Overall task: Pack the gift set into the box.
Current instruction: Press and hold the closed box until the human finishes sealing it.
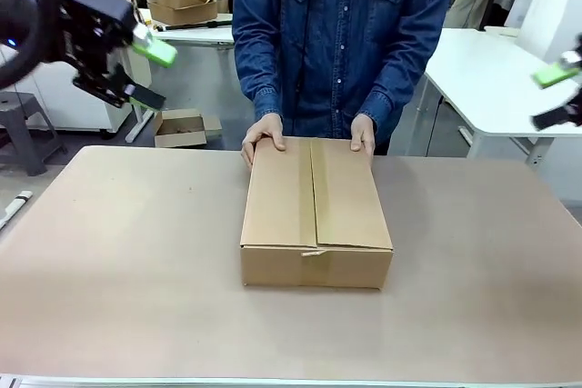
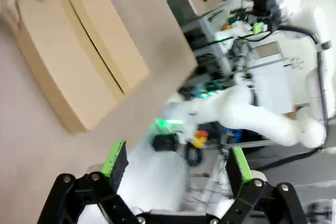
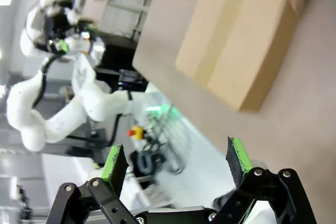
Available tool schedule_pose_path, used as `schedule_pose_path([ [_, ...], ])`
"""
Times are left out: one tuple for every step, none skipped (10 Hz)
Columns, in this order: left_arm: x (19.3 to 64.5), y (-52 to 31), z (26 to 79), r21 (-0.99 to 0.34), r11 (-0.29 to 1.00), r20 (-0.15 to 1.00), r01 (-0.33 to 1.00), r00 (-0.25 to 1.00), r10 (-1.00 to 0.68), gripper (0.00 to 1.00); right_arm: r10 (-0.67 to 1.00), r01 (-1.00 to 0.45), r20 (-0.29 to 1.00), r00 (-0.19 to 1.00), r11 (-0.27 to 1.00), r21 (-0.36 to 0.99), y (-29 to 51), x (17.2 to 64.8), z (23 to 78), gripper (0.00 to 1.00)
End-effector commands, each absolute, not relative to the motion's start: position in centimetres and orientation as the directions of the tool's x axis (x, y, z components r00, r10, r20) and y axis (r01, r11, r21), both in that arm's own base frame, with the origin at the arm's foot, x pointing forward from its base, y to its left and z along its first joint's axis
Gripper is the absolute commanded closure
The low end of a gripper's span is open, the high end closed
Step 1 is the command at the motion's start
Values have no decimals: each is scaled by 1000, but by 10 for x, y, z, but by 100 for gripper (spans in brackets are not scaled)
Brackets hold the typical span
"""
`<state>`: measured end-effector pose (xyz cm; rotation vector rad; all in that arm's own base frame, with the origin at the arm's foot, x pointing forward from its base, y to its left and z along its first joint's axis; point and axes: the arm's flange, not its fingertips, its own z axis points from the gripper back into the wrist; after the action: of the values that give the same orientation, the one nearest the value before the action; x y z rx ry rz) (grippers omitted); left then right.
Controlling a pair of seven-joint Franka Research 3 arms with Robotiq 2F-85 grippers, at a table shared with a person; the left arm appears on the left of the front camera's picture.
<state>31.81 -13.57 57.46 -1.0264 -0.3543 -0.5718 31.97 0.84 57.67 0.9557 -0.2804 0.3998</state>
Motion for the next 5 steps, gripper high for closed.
schedule_pose_path([
  [321, -165, 545, -529, 426, 702, 734, 660, -266, 0, 261, -696, 646, 718, 291, 656, 51, 336, 554, 0],
  [321, -177, 536, -354, 496, 814, 793, 522, -254, 0, 253, -768, 726, 640, 245, 592, 82, 335, 543, 0],
  [320, -189, 528, -307, 456, 861, 836, 447, -241, 0, 356, -830, 756, 549, 127, 543, 108, 327, 532, 0],
  [321, -201, 519, -209, 511, 883, 833, 385, -267, 0, 306, -887, 833, 461, 199, 417, 136, 324, 518, 0],
  [318, -214, 514, -160, 476, 911, 865, 315, -267, 0, 242, -908, 891, 384, 273, 317, 157, 323, 503, 0],
])
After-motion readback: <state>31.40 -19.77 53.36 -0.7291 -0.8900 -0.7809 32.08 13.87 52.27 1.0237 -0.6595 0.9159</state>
